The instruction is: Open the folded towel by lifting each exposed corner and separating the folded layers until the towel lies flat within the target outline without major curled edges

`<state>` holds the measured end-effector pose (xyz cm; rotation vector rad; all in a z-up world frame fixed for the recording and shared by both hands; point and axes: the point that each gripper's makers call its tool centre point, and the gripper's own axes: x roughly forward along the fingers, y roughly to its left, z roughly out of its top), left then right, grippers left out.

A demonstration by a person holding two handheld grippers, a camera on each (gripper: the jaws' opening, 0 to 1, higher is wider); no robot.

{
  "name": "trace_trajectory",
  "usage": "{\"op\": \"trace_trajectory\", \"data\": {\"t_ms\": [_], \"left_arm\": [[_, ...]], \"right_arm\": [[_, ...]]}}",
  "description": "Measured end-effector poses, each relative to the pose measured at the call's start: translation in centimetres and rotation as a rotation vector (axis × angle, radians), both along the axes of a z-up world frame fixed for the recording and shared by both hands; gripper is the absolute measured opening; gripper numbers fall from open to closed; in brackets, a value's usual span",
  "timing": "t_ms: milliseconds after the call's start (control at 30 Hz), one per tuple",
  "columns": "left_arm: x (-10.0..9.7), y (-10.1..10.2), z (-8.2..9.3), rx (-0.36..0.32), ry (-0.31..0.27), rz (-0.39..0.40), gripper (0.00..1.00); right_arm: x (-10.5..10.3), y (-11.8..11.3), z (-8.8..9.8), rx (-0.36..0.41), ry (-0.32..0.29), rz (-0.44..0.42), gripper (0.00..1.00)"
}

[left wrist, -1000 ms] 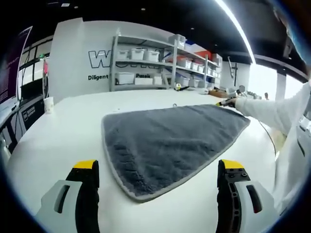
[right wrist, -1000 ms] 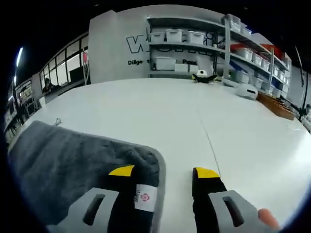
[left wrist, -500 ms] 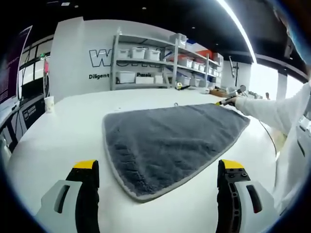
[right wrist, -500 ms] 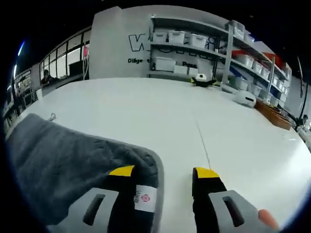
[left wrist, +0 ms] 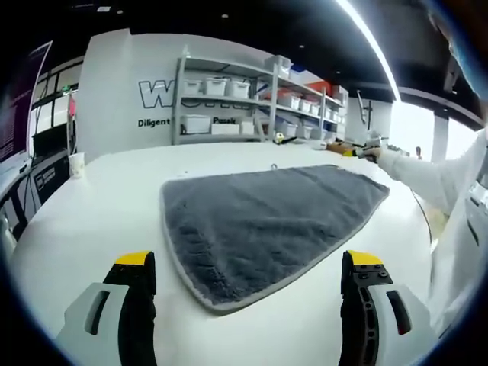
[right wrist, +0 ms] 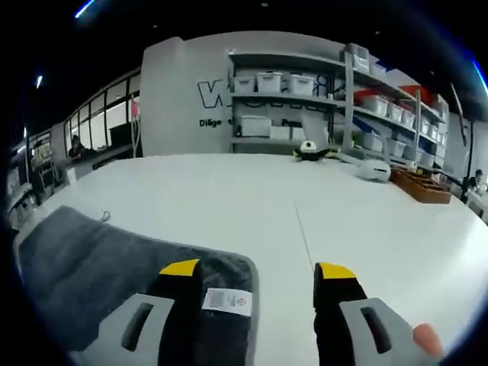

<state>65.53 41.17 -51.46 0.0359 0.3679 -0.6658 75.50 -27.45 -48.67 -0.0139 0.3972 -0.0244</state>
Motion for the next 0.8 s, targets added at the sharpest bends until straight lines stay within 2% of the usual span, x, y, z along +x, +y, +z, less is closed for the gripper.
{"op": "trace_trajectory", "data": {"t_ms": [67,200,300,333,567,800], "left_arm": [[-0.2,0.0,-0.1,-0.004,0.0,-0.002,0.99],[-0.5,0.0,-0.3,-0.01,-0.003,-0.009,0.99],[-0.6,-0.1,-0.3,-0.015,-0.004,-0.015,0.99],[-0.7,-0.1,-0.4,-0.016,-0.004,-0.018,0.99],[-0.7,-0.4,-0.5,-0.024,0.0,-0.035,0.99],[-0.2,-0.4,-0.3,-0.016,-0.003,-0.043,0.99]], "right_arm": [[-0.9,0.7,0.8,-0.008,-0.011,0.028,0.61],[-5.0,6.3,2.2,-0.006,-0.061,0.114,0.66],[-7.5,9.5,2.9,-0.033,-0.067,0.172,0.69],[-8.4,10.5,2.8,-0.043,-0.049,0.193,0.71],[-12.4,14.0,3.8,-0.028,-0.074,0.235,0.81],[-15.5,17.3,2.2,-0.005,-0.057,0.27,0.94]]}}
